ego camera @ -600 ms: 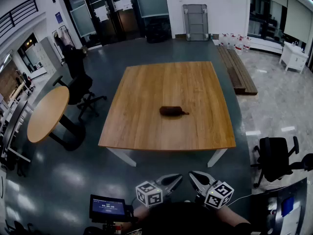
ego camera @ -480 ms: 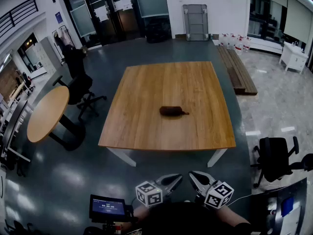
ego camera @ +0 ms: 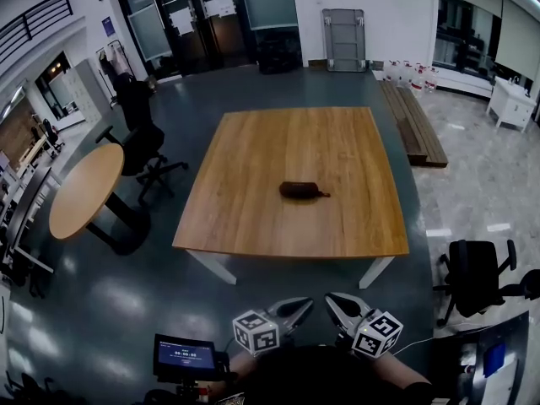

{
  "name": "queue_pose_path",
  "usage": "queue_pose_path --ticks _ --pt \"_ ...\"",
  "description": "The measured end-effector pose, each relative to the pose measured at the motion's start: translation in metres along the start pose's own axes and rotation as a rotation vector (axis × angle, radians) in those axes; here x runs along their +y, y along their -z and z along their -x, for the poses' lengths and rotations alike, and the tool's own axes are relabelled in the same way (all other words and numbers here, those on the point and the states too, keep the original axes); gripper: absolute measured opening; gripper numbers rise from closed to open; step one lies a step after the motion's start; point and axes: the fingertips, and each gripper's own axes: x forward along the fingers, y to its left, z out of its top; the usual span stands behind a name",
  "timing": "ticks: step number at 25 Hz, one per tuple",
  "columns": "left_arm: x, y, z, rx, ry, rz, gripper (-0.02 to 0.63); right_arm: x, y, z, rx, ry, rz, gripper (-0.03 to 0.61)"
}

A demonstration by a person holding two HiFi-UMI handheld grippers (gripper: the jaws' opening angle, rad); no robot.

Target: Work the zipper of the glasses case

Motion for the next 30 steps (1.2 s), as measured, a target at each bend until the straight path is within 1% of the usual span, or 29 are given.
queue_pose_path --ticks 3,6,12,13,15,17,18,21,24,28,30 --pt "-0.001 -0.009 0.008 -0.014 -0.002 -0.009 0.002 0.010 -0.010 -0.003 -0.027 -0.016 0.019 0.006" --pt "-0.002 -0.021 0.002 -0.025 -0.003 -0.020 0.002 0.008 -0.025 -0.005 -0.051 -0.031 0.024 0.008" --pt "0.008 -0.020 -0.008 -0.022 -0.022 0.037 0.002 -0.020 -0.034 -0.001 -0.081 0.001 -0.063 0.009" --pt "0.013 -0.022 -0.008 -0.026 -0.030 0.048 0.002 -0.025 -0.035 -0.004 -0.084 0.006 -0.074 0.025" --pt "0.027 -0.028 -0.008 -0.040 -0.050 0.073 0.002 -0.034 -0.035 -0.012 -0.081 0.015 -0.092 0.035" --pt "0.045 -0.034 -0.010 -0.050 -0.065 0.098 0.002 -0.044 -0.035 -0.025 -0.068 0.024 -0.093 0.037" --pt "0.056 -0.038 -0.012 -0.052 -0.068 0.109 0.002 -0.050 -0.036 -0.033 -0.063 0.031 -0.090 0.048" --pt "0.092 -0.059 -0.023 -0.053 -0.062 0.136 0.002 -0.077 -0.045 -0.061 -0.064 0.071 -0.093 0.058" --pt "0.125 -0.088 -0.037 -0.056 -0.044 0.162 0.002 -0.108 -0.058 -0.089 -0.064 0.123 -0.110 0.066" --pt "0.164 -0.125 -0.046 -0.028 0.002 0.155 0.002 -0.139 -0.075 -0.143 -0.042 0.167 -0.074 0.075" --pt "0.185 -0.138 -0.044 -0.017 0.009 0.163 0.002 -0.159 -0.076 -0.170 0.000 0.178 -0.025 0.097"
